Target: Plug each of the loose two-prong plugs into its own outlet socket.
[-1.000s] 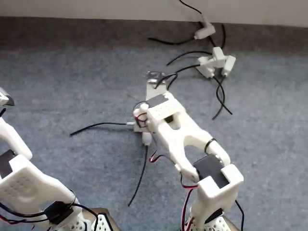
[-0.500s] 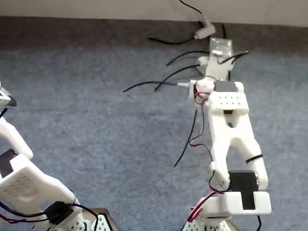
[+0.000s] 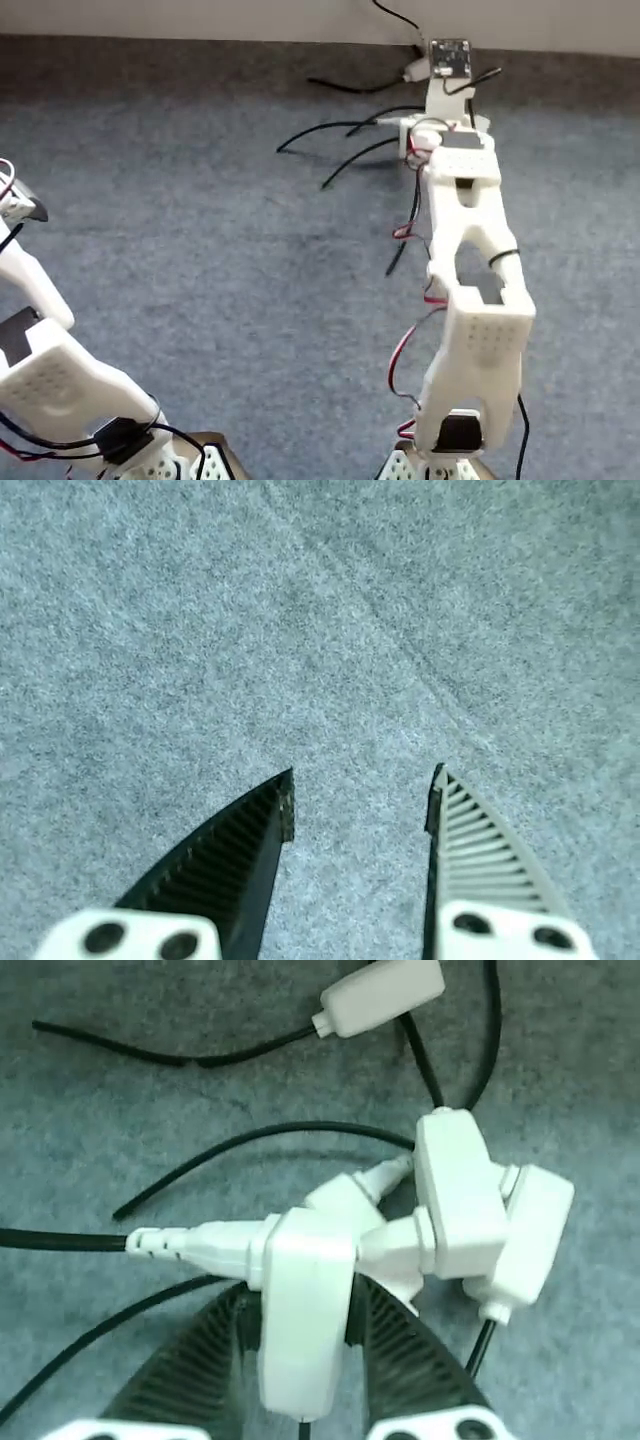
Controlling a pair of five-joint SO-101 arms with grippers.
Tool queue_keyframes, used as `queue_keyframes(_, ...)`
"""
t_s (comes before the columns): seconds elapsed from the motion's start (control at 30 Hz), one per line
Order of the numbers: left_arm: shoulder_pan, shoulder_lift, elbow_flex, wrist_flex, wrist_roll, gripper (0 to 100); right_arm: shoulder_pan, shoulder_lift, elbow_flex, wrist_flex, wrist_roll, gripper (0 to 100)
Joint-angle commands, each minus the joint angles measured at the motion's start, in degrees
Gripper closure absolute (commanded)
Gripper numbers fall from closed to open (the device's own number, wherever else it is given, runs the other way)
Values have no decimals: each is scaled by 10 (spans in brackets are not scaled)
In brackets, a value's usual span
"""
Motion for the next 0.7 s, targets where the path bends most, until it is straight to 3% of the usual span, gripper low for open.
queue_keyframes(0.0,23,-9,-7,1,-3,775,12,109,-255,67,6,978)
queue_keyframes(0.13,46,-7,-4,4,-3,775,12,211,-429,128,6,942)
queue_keyframes(0.33,56,-10,-4,5,-2,775,12,317,-642,210,6,731)
queue_keyframes(0.67,101,-13,-14,47,-4,774,8,336,-830,316,6,728)
